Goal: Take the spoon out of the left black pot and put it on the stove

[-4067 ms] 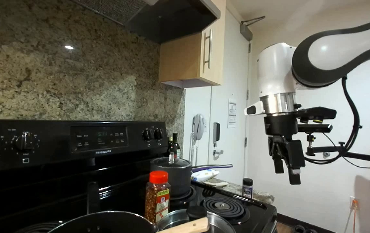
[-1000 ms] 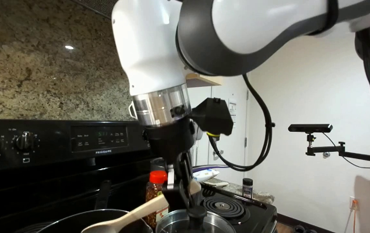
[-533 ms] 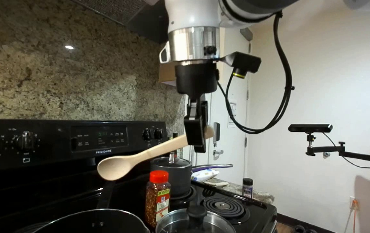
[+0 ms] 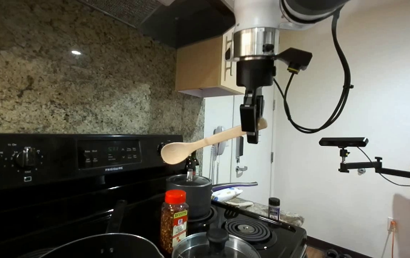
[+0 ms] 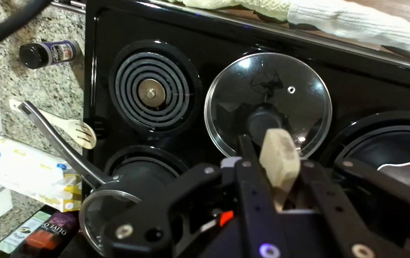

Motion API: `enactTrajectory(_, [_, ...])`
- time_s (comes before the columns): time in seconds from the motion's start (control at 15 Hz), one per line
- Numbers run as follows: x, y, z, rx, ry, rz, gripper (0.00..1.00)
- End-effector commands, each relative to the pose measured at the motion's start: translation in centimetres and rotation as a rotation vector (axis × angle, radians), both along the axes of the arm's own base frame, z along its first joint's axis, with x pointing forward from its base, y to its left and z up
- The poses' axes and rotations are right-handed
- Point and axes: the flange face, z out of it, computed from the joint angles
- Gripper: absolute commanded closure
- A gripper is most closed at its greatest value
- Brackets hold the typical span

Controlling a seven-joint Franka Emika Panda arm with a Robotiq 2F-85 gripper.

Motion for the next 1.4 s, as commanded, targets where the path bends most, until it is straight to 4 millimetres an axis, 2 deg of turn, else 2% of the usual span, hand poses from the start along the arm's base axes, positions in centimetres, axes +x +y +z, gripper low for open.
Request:
enactTrajectory(0.0, [0.1,0.3,-0.1,-0.002,0.004,0.005,0.94])
enactTrajectory(0.07, [0.1,0.9,-0.4,-0.007,0.009,0.015,0.94])
enactTrajectory(0.13, [0.2,1.2,-0.6,-0.009,0.014,0.020,0.99])
enactTrajectory(0.2, [0.5,0.8,-0.3,0.000,0.018,0.003,0.99])
enactTrajectory(0.27, [0.7,-0.2,0.3,0.008,0.009,-0.030,0.99])
enactTrajectory(0.47, [1.1,-5.3,1.7,0.081,-0.005,-0.156,0.99])
enactTrajectory(0.6, [1.7,-8.3,1.5,0.143,0.010,-0.228,0.99])
enactTrajectory(0.87, [1.5,-12.6,-1.9,0.248,0.097,-0.355,0.99])
enactTrajectory(1.2, [-0.6,-14.7,-7.7,0.305,0.275,-0.456,0.99])
enactTrajectory(1.27, [-0.8,-14.8,-8.4,0.290,0.284,-0.462,0.99])
enactTrajectory(1.33, [0.1,-14.9,-7.4,0.279,0.248,-0.425,0.94])
